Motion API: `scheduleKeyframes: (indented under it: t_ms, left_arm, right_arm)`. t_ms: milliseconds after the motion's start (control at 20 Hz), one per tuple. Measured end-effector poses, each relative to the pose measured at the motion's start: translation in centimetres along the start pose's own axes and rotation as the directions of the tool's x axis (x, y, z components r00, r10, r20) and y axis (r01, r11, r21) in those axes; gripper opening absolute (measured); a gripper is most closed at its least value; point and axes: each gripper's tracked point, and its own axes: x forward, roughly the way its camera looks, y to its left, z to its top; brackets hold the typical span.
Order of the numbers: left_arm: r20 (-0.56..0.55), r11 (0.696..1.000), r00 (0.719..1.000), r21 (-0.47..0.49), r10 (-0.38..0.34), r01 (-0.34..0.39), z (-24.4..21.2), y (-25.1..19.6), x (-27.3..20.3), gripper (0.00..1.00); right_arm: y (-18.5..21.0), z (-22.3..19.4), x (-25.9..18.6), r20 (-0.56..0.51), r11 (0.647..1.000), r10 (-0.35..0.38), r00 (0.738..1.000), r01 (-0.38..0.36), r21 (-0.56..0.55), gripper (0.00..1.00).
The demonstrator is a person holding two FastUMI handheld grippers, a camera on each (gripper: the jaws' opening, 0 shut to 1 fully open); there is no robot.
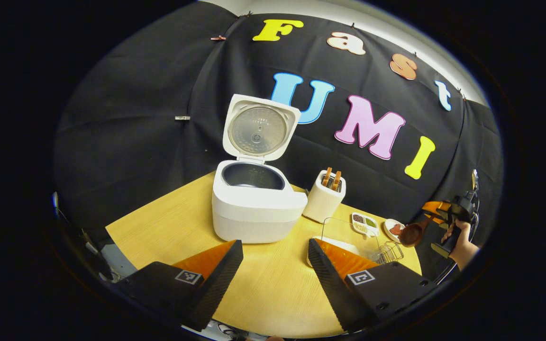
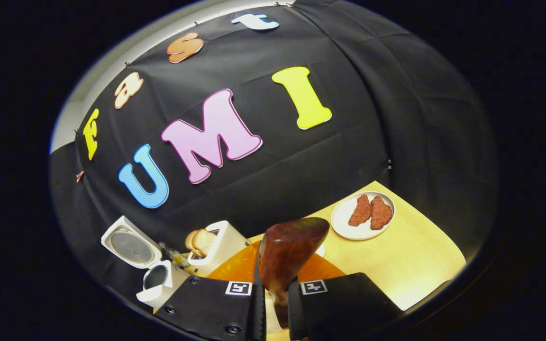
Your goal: Close the left gripper, press the button to open the rice cooker; take a wooden spoon from the chopstick holder with the right hand, scoop a spoonful of rice and pour it into the rice cooker, then put the wooden spoon back into the chopstick holder.
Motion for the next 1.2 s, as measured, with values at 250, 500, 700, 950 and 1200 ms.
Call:
scheduleKeyframes:
  t_ms: [250, 500, 700, 950, 1200]
  left_arm:
    - [0.014, 0.996, 0.996, -0.003, 0.084, -0.084, 0.6, -0.8, 0.0, 0.96]
    - [0.024, 0.989, 0.989, 0.003, 0.148, -0.148, 1.4, -1.3, 0.0, 0.96]
    - [0.042, 0.986, 0.986, -0.039, 0.161, -0.160, 2.4, -1.9, 0.3, 0.96]
    - [0.095, 0.984, 0.979, -0.035, 0.178, -0.175, 5.1, -1.5, 1.0, 0.96]
    - [0.175, 0.982, 0.967, 0.010, 0.185, -0.190, 10.5, -0.6, 1.7, 0.96]
  right_arm:
    - [-3.5, -3.9, 2.8, -0.086, 1.000, -0.002, 0.996, 0.003, 0.021, 0.23]
    - [-5.0, -7.4, 4.9, -0.165, 0.999, -0.005, 0.986, 0.012, 0.041, 0.23]
    - [-5.6, -9.4, 5.3, -0.208, 0.998, -0.005, 0.978, 0.017, 0.053, 0.25]
    - [-6.0, -8.9, 4.1, -0.208, 0.994, -0.011, 0.978, 0.032, 0.101, 0.50]
    - [-7.7, -6.8, 0.5, -0.132, 0.997, -0.074, 0.989, 0.071, -0.022, 0.99]
